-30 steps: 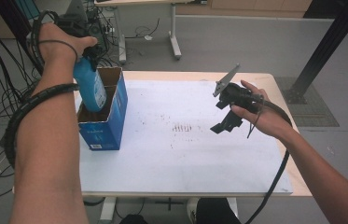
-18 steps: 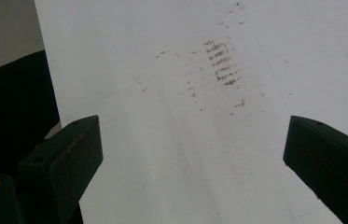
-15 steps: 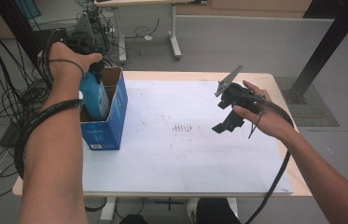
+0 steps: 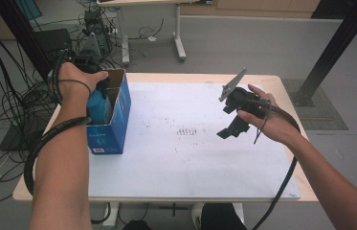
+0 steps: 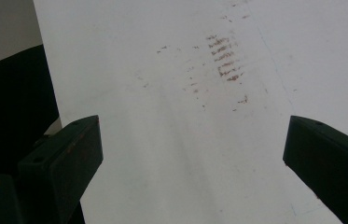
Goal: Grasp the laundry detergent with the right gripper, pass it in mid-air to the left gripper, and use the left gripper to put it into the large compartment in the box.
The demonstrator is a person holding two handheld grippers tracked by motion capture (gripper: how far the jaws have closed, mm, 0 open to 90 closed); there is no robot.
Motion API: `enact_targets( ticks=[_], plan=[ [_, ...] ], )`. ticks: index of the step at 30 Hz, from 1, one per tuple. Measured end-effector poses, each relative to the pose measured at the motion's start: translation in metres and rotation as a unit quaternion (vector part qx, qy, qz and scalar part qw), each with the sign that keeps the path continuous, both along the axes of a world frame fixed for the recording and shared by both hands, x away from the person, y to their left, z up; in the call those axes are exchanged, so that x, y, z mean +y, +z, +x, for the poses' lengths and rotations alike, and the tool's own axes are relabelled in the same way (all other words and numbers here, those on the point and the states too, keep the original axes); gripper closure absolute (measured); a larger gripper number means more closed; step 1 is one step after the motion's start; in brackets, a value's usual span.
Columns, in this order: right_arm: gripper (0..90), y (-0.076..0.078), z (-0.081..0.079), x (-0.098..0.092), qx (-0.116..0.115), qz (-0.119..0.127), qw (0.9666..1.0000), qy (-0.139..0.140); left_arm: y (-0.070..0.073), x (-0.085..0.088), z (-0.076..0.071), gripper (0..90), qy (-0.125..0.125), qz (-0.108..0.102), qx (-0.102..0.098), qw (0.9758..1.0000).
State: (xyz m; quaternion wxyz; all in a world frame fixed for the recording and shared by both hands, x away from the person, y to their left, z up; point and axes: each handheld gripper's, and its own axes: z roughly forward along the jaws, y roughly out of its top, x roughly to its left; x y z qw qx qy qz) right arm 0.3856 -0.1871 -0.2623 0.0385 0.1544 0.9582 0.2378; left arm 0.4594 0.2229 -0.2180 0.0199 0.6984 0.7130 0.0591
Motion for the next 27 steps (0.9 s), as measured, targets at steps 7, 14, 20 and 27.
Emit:
enact_targets(
  ticks=[7, 14, 20, 27],
  plan=[
    [4.6, 0.001, 0.0, -0.001, -0.001, -0.001, 1.0, -0.001, -0.015, -0.001, 0.001, 36.9, -0.003, 0.004, 0.003, 1.0],
    [4.7, 0.001, 0.0, -0.004, -0.001, -0.002, 1.0, -0.004, -0.027, -0.002, 0.002, 37.0, -0.005, 0.0, 0.011, 0.9999],
    [4.7, -0.001, 0.0, -0.007, 0.001, -0.002, 1.0, -0.006, -0.038, -0.004, 0.003, 36.9, -0.012, 0.006, 0.012, 0.9998],
    [4.7, -0.003, 0.001, -0.01, 0.001, -0.003, 0.9999, -0.01, -0.045, -0.004, 0.003, 36.9, -0.013, 0.008, 0.019, 0.9997]
  ],
)
